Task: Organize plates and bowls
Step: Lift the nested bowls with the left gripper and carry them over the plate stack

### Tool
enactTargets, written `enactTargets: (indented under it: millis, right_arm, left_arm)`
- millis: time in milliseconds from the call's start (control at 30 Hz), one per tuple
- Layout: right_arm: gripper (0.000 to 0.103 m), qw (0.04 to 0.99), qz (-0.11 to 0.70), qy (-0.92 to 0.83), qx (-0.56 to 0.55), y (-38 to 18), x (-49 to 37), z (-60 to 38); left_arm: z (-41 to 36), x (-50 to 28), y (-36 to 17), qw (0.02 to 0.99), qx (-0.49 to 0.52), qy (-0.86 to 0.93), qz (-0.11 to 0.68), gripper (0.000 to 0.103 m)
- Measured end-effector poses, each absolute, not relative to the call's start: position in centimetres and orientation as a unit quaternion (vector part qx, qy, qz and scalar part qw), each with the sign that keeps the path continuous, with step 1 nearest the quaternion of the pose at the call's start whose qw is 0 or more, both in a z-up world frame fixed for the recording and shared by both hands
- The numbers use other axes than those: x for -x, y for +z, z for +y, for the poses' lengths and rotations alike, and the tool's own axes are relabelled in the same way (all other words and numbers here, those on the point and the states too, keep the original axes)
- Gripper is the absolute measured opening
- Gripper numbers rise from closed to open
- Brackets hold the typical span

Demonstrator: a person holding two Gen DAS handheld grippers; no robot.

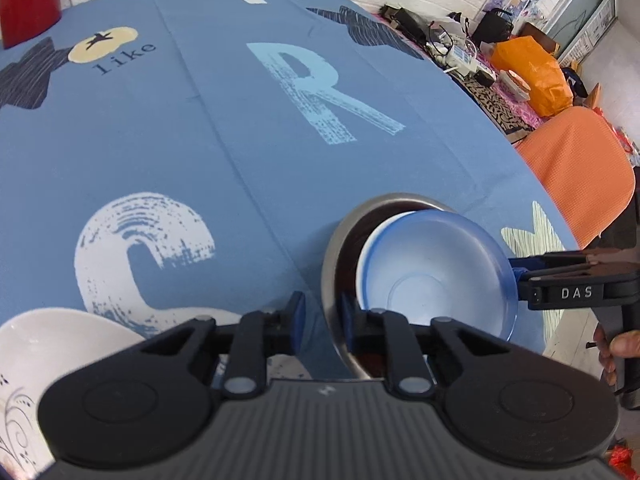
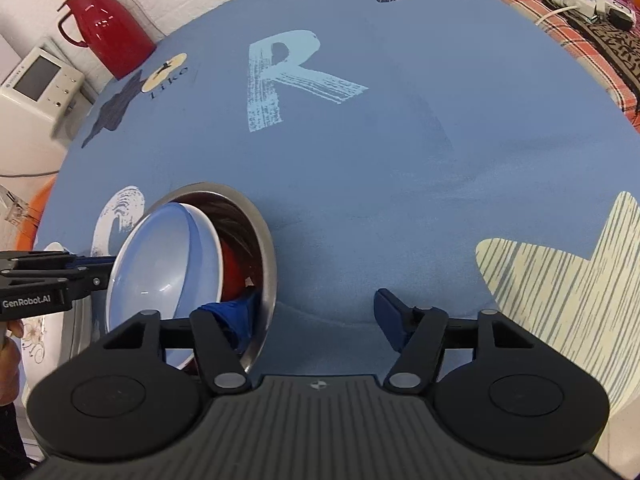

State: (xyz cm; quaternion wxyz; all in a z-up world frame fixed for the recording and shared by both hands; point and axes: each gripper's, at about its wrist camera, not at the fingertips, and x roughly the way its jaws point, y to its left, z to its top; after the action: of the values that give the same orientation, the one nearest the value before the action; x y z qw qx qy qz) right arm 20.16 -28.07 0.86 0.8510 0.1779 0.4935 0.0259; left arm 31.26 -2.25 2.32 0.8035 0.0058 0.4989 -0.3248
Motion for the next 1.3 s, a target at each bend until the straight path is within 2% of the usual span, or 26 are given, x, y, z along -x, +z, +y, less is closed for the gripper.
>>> enactTargets:
  millis: [33,67,167,400,600,967,1300]
  right_arm:
    - [0.020,0.851,0.486,0.044,-0.195,0.8,-19.9,-28.1]
    - [0.011,0.849,0.482,0.051,-0.209,0.8,-19.9,-28.1]
    - [0.001,0.851,0.479,0.054,-0.207,1.1,-19.9,-27.5]
    - [0.000,0.816,0.503,0.040,-0.282,0.5,-20.0,-28.2]
    - [0.000,0.809,0.514,0.036,-0.283,1.7,-20.9,-26.5]
    - [0.001,0.823,0.512,0.124,-0.211,6.9,-24.7,-17.4]
    - [0.002,0.795,0.562,0.184,-0.134,4.2,-25.7,-7.1]
  left_arm:
    - [-2.2,-31.3,2.2,0.800,0.005,-0.325,0.504,0.013]
    - [-2.1,-31.4,2.2,0.798,0.016,-0.324,0.508,0.009]
    - [-2.0,-31.6,2.1,0.792,0.043,-0.318,0.519,0.000]
    - [-1.6,-31.7,2.8,0.782,0.081,-0.307,0.536,0.000]
    - [-0.9,-32.3,4.2,0.790,0.073,-0.286,0.537,0.000]
    - [9.7,-29.8,10.0,0.840,0.087,-0.211,0.492,0.000]
    - [18.6,-26.6,6.1,0.837,0.112,-0.132,0.519,0.000]
